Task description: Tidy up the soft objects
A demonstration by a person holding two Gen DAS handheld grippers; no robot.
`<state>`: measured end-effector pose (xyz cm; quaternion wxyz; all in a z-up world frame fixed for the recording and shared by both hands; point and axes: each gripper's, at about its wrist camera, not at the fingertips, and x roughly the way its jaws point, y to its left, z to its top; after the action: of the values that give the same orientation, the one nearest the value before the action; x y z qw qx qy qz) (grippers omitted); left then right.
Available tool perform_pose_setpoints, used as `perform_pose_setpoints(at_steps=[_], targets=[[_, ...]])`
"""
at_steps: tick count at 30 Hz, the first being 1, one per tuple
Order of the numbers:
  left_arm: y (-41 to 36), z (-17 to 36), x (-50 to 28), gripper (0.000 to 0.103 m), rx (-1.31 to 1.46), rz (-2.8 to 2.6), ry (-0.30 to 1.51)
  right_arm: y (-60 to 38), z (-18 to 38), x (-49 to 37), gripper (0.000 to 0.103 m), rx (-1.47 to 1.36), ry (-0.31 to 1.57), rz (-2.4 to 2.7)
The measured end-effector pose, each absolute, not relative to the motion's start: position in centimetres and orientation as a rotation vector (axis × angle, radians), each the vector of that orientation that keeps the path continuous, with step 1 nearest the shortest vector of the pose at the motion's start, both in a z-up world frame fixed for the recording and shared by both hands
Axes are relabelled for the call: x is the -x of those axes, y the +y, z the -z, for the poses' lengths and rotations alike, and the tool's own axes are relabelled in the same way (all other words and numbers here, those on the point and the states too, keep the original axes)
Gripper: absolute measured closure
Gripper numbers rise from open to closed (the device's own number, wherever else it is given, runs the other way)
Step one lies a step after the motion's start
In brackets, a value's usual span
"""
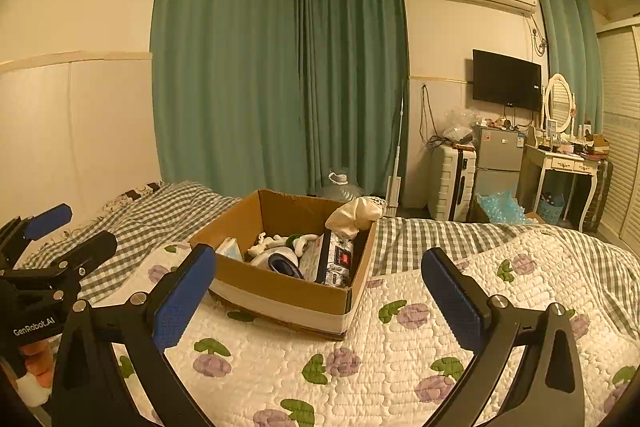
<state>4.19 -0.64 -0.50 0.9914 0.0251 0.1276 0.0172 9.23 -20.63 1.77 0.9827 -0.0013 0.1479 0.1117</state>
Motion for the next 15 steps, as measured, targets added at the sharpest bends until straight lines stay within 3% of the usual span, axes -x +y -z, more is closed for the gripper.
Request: perform_pose_setpoints(at_steps=[15], targets=[[-0.2,0.6,-4.3,0.01,-0.046,-0.027,0.252,-20.39,-1.08,-9.33,0.0,0.008,0.311,-0.221]])
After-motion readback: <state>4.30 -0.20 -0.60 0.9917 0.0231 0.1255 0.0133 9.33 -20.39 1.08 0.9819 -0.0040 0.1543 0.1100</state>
